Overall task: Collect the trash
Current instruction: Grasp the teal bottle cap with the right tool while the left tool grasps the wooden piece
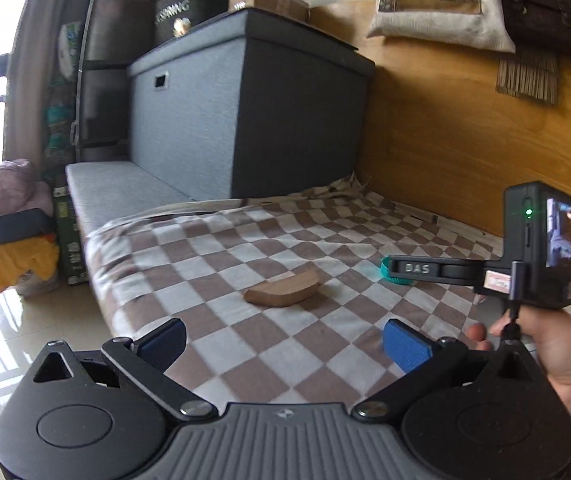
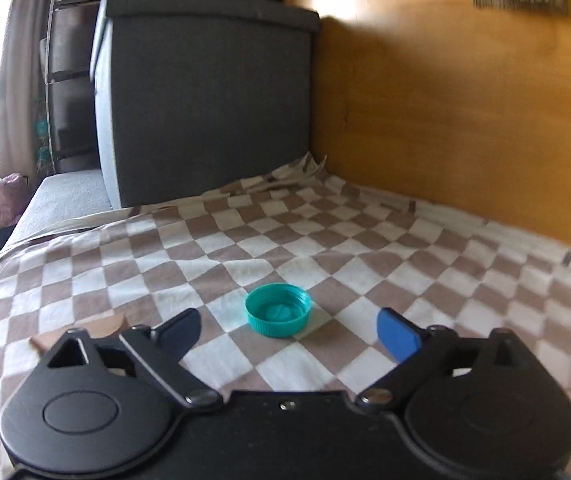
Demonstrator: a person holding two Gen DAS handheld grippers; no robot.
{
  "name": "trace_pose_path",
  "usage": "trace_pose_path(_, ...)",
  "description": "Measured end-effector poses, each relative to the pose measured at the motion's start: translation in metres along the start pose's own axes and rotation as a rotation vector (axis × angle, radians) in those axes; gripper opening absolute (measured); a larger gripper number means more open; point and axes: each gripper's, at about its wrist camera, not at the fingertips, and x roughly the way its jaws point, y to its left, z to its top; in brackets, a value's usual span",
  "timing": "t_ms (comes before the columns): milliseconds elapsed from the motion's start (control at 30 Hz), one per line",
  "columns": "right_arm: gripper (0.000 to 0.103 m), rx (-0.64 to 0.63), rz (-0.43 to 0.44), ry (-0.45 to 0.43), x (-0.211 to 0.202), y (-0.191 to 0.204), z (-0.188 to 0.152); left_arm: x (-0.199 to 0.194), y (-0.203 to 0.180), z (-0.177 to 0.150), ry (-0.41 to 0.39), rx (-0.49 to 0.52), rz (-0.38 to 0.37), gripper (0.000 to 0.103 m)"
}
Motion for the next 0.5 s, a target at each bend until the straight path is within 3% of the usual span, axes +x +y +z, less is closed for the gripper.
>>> trace_pose_path(233, 0.087, 0.058, 0.08, 0.066, 0.045, -0.002, 0.012, 0.054, -0.002, 0.011, 0.029, 0.045, -0.028, 0.103)
trace_pose_path(367, 0.073, 0.049, 0.129, 0.141, 0.063, 0.004, 0.012, 0.079, -0.01, 0.02, 0.034, 0.148, -0.026, 0.103)
trace_pose_path(500, 0.054, 0.081, 0.138, 0.139, 0.063, 0.001, 0.01, 0.102, -0.012, 0.029, 0.028, 0.205, -0.025, 0.102)
